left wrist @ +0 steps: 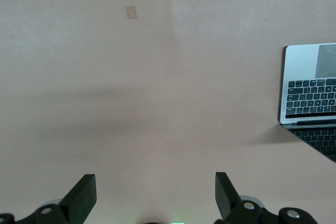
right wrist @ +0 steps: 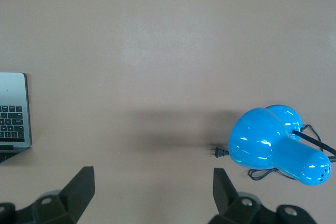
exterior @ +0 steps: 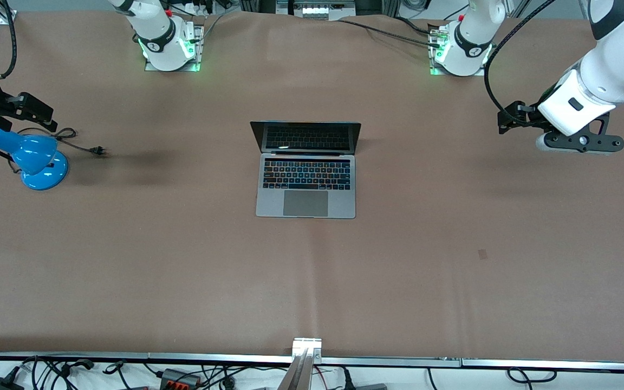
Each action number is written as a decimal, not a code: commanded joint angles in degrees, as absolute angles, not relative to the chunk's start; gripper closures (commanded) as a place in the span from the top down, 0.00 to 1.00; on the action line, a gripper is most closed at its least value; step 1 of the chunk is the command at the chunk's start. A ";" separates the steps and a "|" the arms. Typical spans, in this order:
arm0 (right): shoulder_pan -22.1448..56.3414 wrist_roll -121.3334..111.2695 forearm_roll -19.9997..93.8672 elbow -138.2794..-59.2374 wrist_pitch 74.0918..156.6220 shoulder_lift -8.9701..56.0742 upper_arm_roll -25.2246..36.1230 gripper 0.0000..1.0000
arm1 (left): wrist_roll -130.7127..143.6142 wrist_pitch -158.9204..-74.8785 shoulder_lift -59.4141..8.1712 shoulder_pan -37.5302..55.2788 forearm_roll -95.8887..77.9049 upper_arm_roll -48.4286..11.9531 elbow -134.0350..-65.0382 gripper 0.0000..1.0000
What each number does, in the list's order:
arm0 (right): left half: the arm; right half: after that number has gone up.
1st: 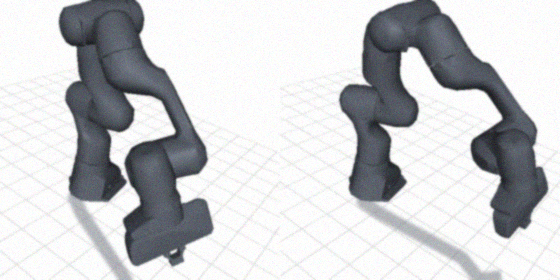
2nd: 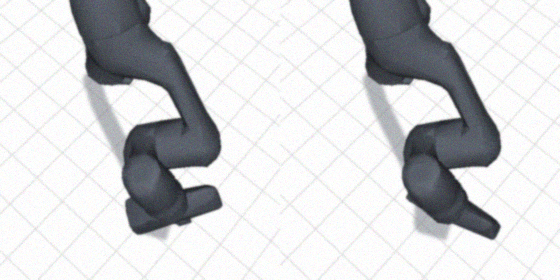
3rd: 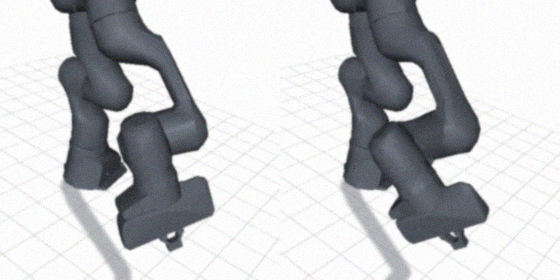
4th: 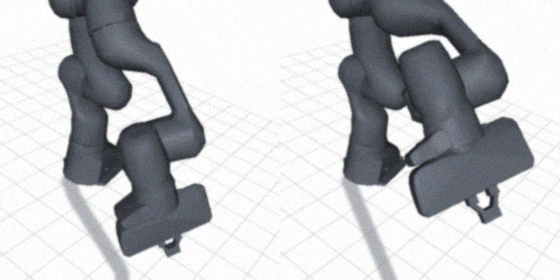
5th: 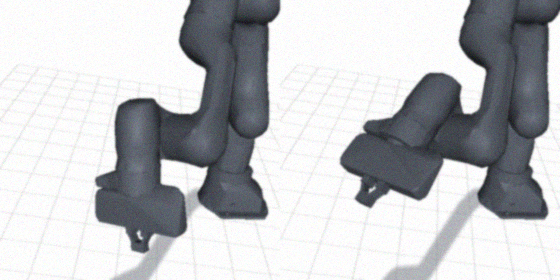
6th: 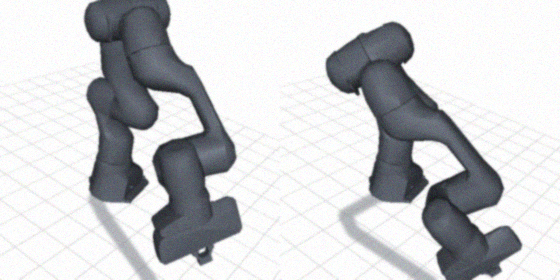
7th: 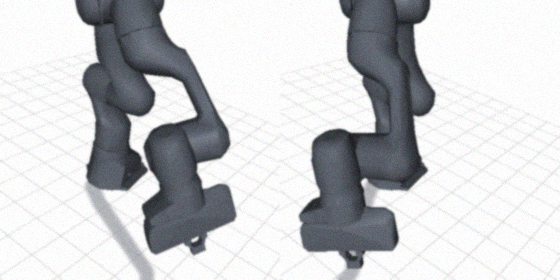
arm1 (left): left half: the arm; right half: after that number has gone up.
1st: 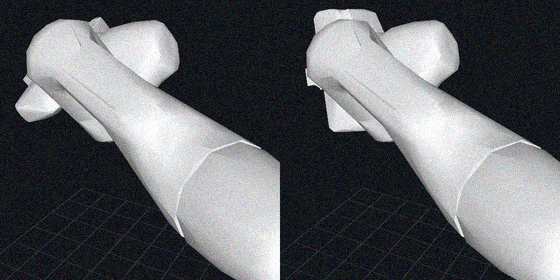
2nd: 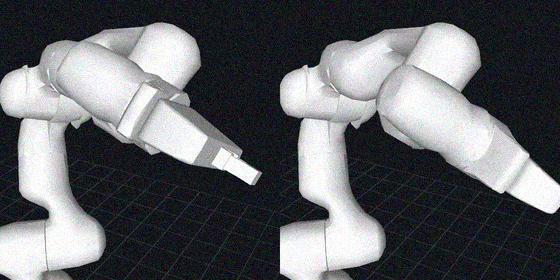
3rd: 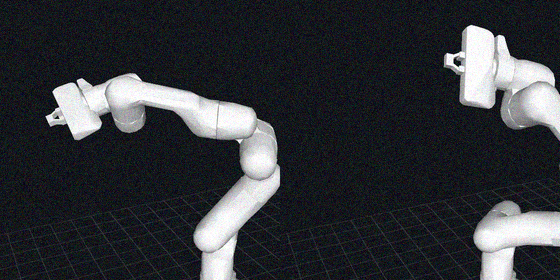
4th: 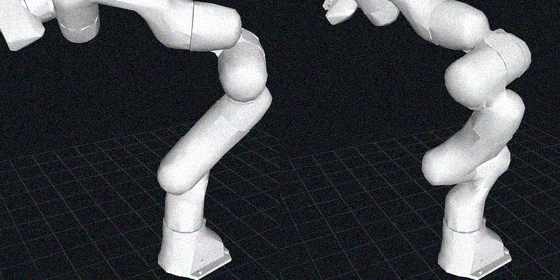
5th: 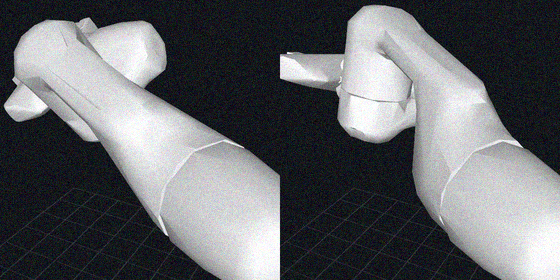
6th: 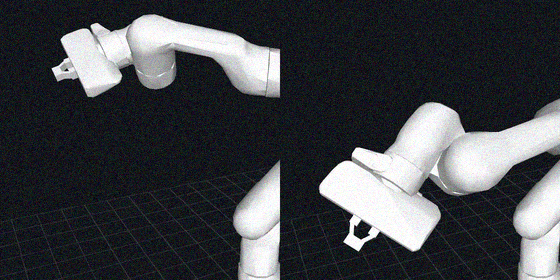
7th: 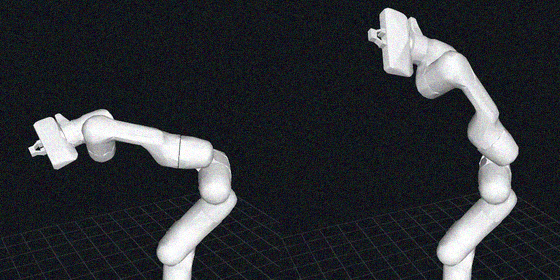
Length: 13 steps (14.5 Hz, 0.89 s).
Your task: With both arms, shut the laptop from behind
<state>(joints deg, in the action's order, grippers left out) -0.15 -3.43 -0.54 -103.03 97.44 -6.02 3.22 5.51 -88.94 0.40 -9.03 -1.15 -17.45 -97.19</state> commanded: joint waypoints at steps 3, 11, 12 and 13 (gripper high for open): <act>-0.09 -3.87 -0.44 -104.41 96.94 -7.91 3.08 1.00 | 5.71 -87.98 0.00 -9.40 -2.11 -17.58 -96.06 1.00; 0.26 -4.04 -0.44 -103.89 95.19 -8.00 3.08 0.10 | 5.54 -87.89 0.26 -9.49 -2.11 -17.67 -95.98 0.23; 0.35 -3.87 -0.44 -103.71 95.10 -8.00 2.99 0.01 | 5.71 -87.89 0.26 -9.49 -2.20 -17.58 -95.98 0.16; 0.35 -4.04 -0.35 -103.80 95.01 -8.00 2.99 0.00 | 5.71 -87.54 0.26 -9.49 -2.11 -17.58 -95.98 0.04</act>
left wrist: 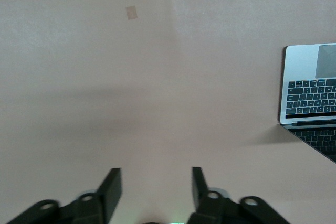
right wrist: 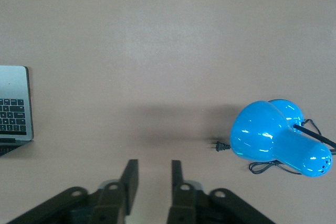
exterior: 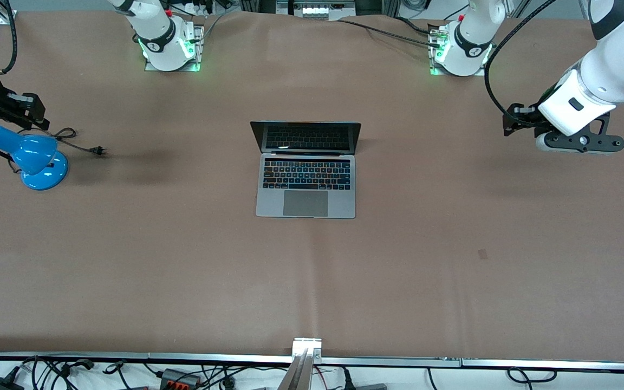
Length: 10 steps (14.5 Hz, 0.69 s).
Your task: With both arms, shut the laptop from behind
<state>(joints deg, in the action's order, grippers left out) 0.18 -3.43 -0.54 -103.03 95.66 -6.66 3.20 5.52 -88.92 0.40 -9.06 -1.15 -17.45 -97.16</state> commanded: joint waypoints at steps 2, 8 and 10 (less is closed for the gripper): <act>0.53 -3.61 -0.35 -103.36 92.66 -7.91 2.99 0.00 | 5.19 -86.75 0.26 -9.49 -2.20 -17.58 -95.98 0.00; 0.53 -2.73 0.44 -102.83 90.88 -6.95 2.99 0.00 | 4.92 -85.08 0.26 -9.40 -2.11 -18.02 -95.98 0.00; 1.05 -2.55 2.36 -103.53 90.27 -5.55 2.99 0.00 | 4.92 -85.08 0.26 -9.40 -2.20 -18.02 -96.06 0.00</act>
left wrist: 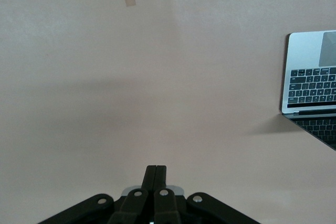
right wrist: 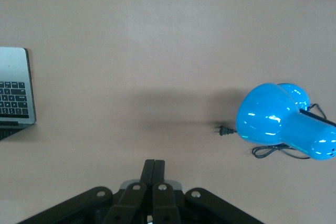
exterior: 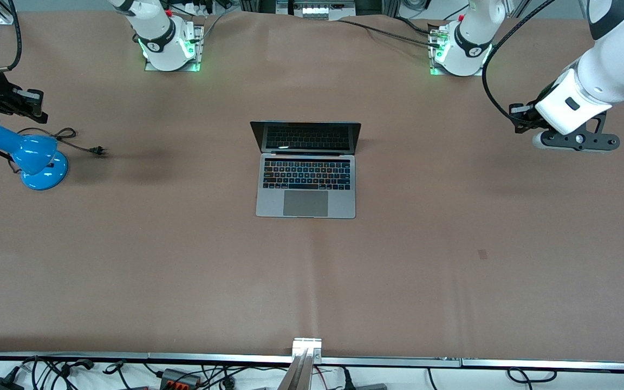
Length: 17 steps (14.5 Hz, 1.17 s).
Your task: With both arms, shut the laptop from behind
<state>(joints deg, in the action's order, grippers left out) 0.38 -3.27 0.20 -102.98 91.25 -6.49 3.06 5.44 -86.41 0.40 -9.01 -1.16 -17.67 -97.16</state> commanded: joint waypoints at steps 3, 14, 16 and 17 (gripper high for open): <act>2.02 -2.37 11.04 -105.90 89.74 -1.94 2.99 0.00 | 5.18 -85.17 0.26 -9.40 -3.42 -18.10 -96.33 0.00; 15.10 -1.05 27.58 -119.35 91.23 -0.88 2.81 0.00 | 12.19 -101.41 7.56 -8.53 -23.90 -35.05 -117.94 0.00; 19.75 -0.97 30.05 -120.41 93.15 -0.62 2.81 0.00 | 15.28 -106.24 7.38 -8.61 -24.08 -41.45 -120.39 0.00; 21.34 -0.97 30.67 -121.28 94.99 -0.62 2.81 0.00 | 17.21 -107.83 7.30 -8.53 -24.08 -43.49 -122.15 0.00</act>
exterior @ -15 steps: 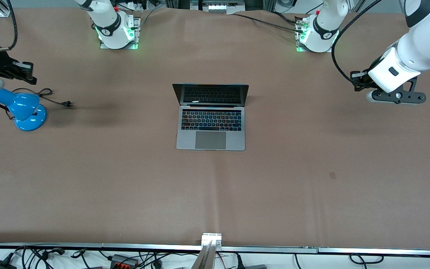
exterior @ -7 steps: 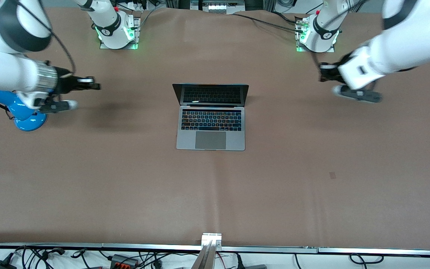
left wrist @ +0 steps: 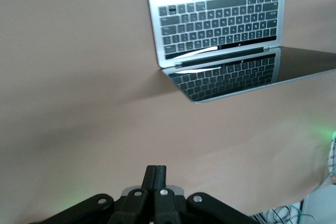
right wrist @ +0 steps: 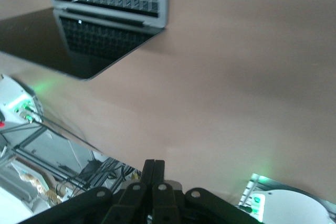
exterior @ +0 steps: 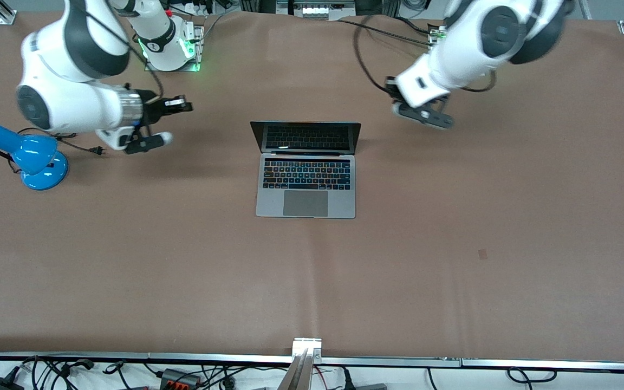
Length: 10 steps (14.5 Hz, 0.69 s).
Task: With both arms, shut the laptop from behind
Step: 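Move the right gripper and the left gripper toward the laptop's screen back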
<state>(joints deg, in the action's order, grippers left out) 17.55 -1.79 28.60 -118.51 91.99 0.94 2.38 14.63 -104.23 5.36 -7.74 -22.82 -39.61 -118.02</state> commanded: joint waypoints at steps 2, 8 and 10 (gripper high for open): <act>24.15 -0.97 31.37 -123.21 99.03 -0.35 2.81 0.00 | 18.19 -109.59 6.69 -8.53 -24.08 -47.01 -124.09 0.00; 34.53 7.81 31.46 -126.39 110.73 0.61 2.81 0.00 | 24.78 -123.12 -3.74 -8.17 -23.56 -51.77 -126.30 0.00; 36.38 9.74 31.46 -126.39 113.63 2.10 2.81 0.00 | 24.87 -123.84 -5.36 -7.74 -21.72 -51.77 -126.12 0.00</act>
<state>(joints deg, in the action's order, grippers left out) 34.47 7.81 30.32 -125.53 110.53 1.46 2.22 24.01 -122.27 -1.77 -7.55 -22.79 -51.22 -126.97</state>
